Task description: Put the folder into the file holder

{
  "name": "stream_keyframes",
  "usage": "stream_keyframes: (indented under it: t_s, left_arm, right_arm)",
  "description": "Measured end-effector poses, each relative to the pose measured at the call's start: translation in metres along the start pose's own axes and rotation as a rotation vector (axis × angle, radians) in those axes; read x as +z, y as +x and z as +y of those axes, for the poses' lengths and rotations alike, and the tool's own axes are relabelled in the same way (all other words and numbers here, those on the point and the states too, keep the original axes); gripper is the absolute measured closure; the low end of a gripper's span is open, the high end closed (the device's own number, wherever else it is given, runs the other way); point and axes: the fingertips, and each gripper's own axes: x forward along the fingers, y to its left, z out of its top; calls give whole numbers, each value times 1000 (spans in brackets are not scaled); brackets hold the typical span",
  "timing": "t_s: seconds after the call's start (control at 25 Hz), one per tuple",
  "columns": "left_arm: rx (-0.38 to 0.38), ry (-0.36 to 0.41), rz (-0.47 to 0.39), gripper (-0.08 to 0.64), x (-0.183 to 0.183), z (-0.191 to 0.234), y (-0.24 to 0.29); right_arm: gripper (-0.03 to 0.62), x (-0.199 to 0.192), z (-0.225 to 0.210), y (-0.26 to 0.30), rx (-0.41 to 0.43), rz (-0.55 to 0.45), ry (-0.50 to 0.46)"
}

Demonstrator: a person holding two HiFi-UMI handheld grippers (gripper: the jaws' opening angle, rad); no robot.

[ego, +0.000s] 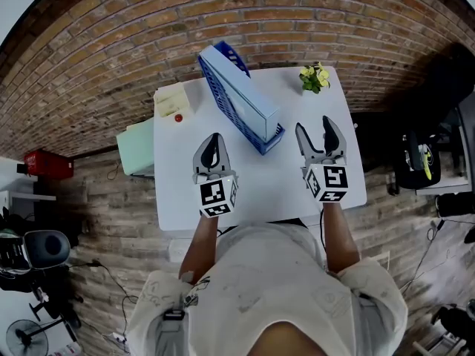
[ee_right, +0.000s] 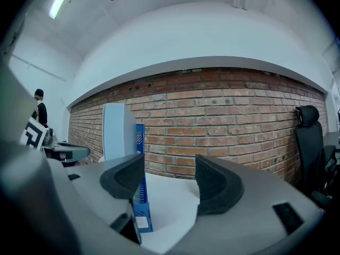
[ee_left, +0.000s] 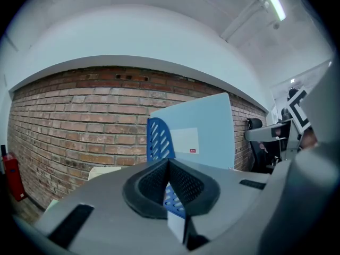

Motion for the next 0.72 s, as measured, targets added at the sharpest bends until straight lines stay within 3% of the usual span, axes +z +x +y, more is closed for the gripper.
stream_keyframes:
  t_s: [0.4,0.56,0.6,0.64,0.72]
  left_arm:
    - [3,3,4,552,3,-6,4]
    - [-1,7,1,552,6,-8,3]
    - [-3,8,1,552,6,-8,3]
    - [-4,9,1,552,7,-9,2]
    - [-7,10,-3,552,8,-10,2]
  right_arm:
    - [354,-2,-2,-1,4,15,-15]
    - [435,-3,-1,-2,3,23,-21]
    - [471,-4,-1,-2,3,34,-22]
    - [549,-6,0,-2,3,47,-24]
    - [574,-8,1,-2,7,64,-29]
